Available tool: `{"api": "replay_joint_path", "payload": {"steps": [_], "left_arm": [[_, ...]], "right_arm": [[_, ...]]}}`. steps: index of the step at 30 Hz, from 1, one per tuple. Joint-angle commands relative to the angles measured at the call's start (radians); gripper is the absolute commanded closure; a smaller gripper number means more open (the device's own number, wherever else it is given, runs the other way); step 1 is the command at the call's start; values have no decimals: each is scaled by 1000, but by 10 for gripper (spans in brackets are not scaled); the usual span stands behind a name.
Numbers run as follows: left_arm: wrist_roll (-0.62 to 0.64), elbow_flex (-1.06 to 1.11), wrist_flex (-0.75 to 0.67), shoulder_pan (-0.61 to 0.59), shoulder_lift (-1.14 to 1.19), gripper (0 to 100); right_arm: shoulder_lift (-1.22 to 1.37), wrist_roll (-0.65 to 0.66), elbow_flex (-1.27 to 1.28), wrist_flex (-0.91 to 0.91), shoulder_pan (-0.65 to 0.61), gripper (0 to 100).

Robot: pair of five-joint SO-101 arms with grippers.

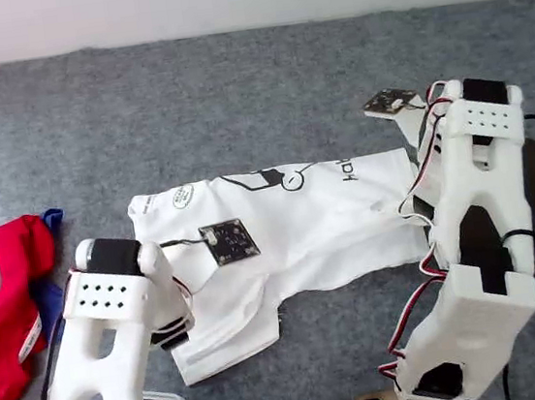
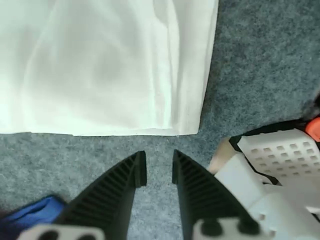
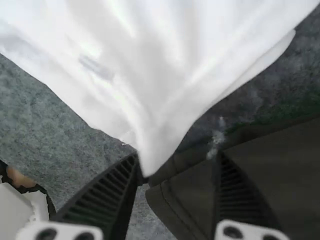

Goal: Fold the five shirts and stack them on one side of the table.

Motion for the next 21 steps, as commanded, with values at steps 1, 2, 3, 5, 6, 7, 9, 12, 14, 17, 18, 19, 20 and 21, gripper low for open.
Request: {"api": "replay_joint_path", "payload": {"steps": [1, 2, 3, 5, 6, 7, 9, 12, 14, 17, 18, 19, 20, 21], "left_arm": [[-3, -99, 23, -51, -28, 901], [-2, -130, 23, -64, -28, 901], [0, -162, 23, -80, -28, 901], [17, -223, 21, -112, -28, 904], [40, -254, 21, -127, -28, 905], [61, -282, 21, -143, -28, 906], [106, -332, 20, -175, -28, 906], [203, -404, 18, -227, -28, 907], [273, -440, 18, -256, -28, 907], [350, -475, 18, -287, -28, 908], [373, -486, 18, -301, -28, 915], [391, -498, 18, -318, -28, 930], [404, -509, 18, -334, -28, 947], [411, -518, 18, -351, -28, 967]], "right_arm": [[-73, 5, -118, 65, 21, 772], [-73, 3, -150, 73, 21, 772], [-73, 3, -181, 74, 19, 772], [-73, 2, -239, 73, 13, 772], [-73, -3, -264, 73, 5, 772], [-73, -21, -288, 73, -8, 772], [-73, -86, -334, 73, -38, 772], [-61, -198, -345, 73, -110, 782], [-38, -241, -315, 64, -182, 853], [38, -278, -305, 44, -277, 998], [67, -292, -305, 36, -291, 979], [96, -305, -307, 25, -302, 965], [124, -321, -307, 5, -306, 973], [154, -341, -307, -15, -311, 989]]}}
